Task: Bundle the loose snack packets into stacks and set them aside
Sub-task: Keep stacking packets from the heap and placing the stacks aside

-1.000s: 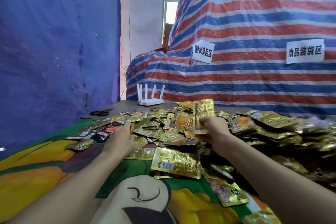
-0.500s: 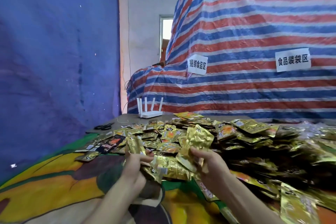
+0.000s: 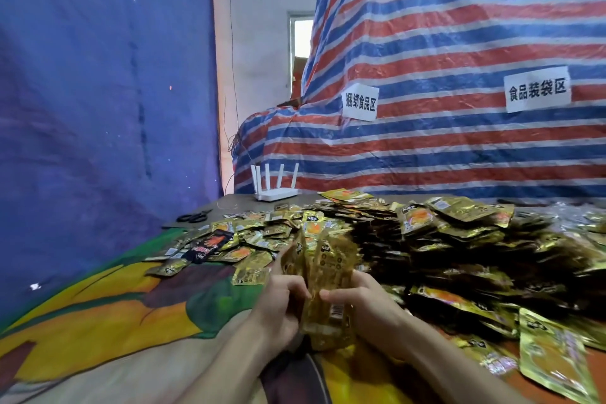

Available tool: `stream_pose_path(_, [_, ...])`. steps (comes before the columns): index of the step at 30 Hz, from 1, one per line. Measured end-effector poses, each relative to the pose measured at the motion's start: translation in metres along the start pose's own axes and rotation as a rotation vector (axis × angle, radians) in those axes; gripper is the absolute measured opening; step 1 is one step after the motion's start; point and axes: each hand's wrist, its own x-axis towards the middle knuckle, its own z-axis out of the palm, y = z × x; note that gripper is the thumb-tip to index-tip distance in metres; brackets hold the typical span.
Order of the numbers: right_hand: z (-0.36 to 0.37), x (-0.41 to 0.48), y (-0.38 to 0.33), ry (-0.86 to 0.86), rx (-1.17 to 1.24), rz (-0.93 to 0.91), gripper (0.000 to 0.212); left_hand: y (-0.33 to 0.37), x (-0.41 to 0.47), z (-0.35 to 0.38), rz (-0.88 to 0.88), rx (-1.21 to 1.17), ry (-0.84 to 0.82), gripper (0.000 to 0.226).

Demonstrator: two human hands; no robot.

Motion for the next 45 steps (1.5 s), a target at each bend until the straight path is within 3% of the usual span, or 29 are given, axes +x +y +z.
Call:
stream_pose_path(4, [-0.002, -0.001, 0.001, 0.013, -0.03, -0.036, 0.035, -0.004, 0.002, 0.0, 0.07, 0.087, 0.02, 0.023])
stream_pose_path(7, [-0.003, -0.001, 0.004, -0.012, -0.026, -0.06, 0.046, -0.004, 0.001, -0.001, 0.025, 0.199, -0.037, 0.047])
stream_pose_path(9, [-0.004, 0.001, 0.006, -0.025, -0.003, -0.055, 0.045, -0.005, 0.003, -0.001, 0.049, 0.251, 0.041, 0.043])
stream_pose_path(12, [-0.004, 0.003, 0.009, -0.045, 0.017, -0.056, 0.05, -0.007, 0.005, -0.001, 0.057, 0.217, 0.158, 0.049])
stream_pose_path(18, [-0.005, 0.001, 0.003, -0.117, 0.175, -0.097, 0.058, 0.002, 0.005, -0.002, 0.186, 0.037, 0.189, 0.042])
stream_pose_path(21, [-0.005, 0.003, 0.001, -0.109, 0.221, -0.095, 0.053, 0.004, 0.009, -0.005, 0.208, 0.118, 0.282, 0.038])
stream_pose_path(24, [0.0, 0.006, 0.005, -0.015, 0.232, -0.08, 0.041, -0.001, 0.007, -0.001, 0.108, 0.178, 0.29, 0.067])
stream_pose_path(26, [0.002, 0.007, 0.005, 0.054, 0.182, -0.102, 0.039, -0.003, 0.004, 0.002, 0.045, 0.18, 0.158, 0.088])
stream_pose_path(27, [0.004, 0.006, 0.005, 0.075, 0.135, -0.115, 0.042, -0.004, 0.003, 0.004, 0.043, 0.196, 0.071, 0.088])
stream_pose_path(31, [0.01, 0.0, 0.01, 0.143, -0.149, -0.251, 0.049, -0.012, 0.006, 0.005, 0.13, 0.27, -0.121, 0.036])
stream_pose_path(34, [0.012, 0.0, 0.015, 0.211, -0.248, -0.38, 0.044, -0.016, 0.01, 0.003, 0.17, 0.304, -0.106, 0.045])
stream_pose_path(37, [0.003, 0.002, 0.011, 0.325, -0.439, -0.371, 0.044, -0.016, 0.015, -0.003, 0.257, 0.378, 0.044, 0.032])
stream_pose_path(40, [-0.003, 0.002, 0.007, 0.221, -0.503, -0.242, 0.034, -0.018, 0.015, -0.006, 0.301, 0.455, 0.1, 0.036])
stream_pose_path(42, [-0.002, 0.003, 0.009, 0.181, -0.606, -0.265, 0.026, -0.019, 0.015, -0.006, 0.293, 0.44, 0.094, 0.044])
stream_pose_path(45, [-0.001, 0.0, 0.002, 0.205, -0.692, -0.317, 0.022, -0.021, 0.011, -0.001, 0.38, 0.497, 0.165, 0.035])
